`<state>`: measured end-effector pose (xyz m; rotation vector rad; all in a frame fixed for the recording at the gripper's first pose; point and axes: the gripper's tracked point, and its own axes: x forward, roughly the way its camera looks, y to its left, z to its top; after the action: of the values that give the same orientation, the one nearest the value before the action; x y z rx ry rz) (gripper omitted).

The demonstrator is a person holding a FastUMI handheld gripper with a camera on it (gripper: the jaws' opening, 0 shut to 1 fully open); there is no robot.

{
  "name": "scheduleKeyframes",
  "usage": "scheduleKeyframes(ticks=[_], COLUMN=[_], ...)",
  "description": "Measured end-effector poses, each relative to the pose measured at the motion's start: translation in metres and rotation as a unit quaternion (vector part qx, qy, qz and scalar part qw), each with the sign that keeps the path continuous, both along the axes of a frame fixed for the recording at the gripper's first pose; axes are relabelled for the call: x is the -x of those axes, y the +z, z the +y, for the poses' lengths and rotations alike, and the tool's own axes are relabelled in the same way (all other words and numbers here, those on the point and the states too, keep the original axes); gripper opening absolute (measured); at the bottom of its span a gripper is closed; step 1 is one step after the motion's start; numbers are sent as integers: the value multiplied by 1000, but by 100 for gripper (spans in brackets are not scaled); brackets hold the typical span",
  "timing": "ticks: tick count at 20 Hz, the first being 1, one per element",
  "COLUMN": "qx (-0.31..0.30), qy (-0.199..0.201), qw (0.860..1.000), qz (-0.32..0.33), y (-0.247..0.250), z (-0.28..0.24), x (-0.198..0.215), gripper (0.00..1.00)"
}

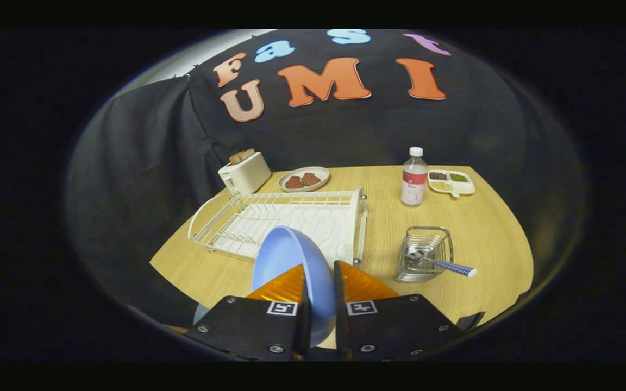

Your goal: Take the plate from the dish rack, then take the spoon from the basket and place it into the plate.

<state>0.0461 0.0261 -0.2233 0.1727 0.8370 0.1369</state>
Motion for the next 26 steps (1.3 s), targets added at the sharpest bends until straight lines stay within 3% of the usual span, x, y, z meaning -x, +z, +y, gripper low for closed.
scheduleKeyframes(ticks=[4, 15, 21, 26], qx=[-42, -118, -121, -95], qy=[8, -26, -47, -52], qw=[999, 991, 990, 992], qz=[17, 55, 55, 59], y=[-27, -92, -112, -130], z=[4, 11, 9, 1], x=[20, 46, 46, 48], gripper=[18, 18, 19, 28])
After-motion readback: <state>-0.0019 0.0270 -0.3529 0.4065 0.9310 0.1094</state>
